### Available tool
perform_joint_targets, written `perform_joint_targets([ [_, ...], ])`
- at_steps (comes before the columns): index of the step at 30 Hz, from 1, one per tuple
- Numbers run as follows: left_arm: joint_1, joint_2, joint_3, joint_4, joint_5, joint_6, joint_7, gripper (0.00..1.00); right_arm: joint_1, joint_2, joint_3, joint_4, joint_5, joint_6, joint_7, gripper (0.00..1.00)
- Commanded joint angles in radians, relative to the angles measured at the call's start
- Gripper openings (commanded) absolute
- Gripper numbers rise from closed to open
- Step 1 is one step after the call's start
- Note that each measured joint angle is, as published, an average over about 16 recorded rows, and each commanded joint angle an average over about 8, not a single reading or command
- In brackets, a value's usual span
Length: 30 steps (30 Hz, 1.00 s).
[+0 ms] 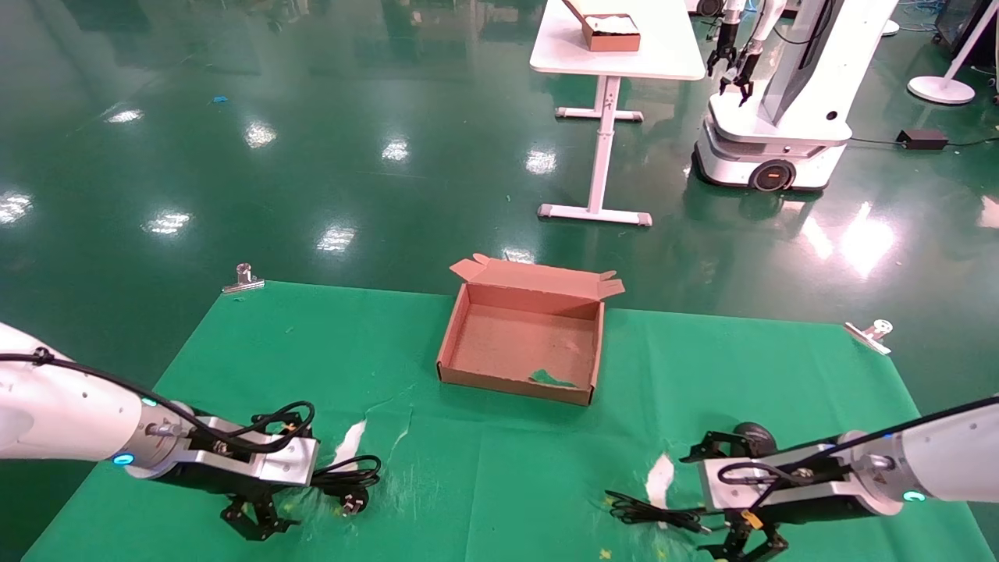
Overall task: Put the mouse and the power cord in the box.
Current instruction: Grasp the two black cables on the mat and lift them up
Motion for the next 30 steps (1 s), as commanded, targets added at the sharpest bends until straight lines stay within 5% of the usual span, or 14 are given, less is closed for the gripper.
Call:
perform_joint_targets([
  [1, -0.002, 0.004, 0.0, 0.023, 0.0, -0.003, 0.017, 0.55, 0.006, -0.008, 0.0, -0.022, 0.0, 0.006, -0.02, 0.4],
  [4, -0.006, 0.009, 0.0, 0.044, 0.001, -0.008, 0.029, 0.17, 0.011, -0.015, 0.0, -0.043, -0.002, 0.013, -0.033, 0.05],
  [6, -0.008, 0.011, 0.0, 0.051, 0.002, -0.01, 0.033, 0.0, 0.013, -0.018, -0.001, -0.05, -0.004, 0.016, -0.036, 0.0],
  [30, -0.004, 0.006, -0.001, 0.036, -0.002, -0.005, 0.027, 0.0, 0.009, -0.012, 0.001, -0.034, 0.001, 0.011, -0.03, 0.0],
])
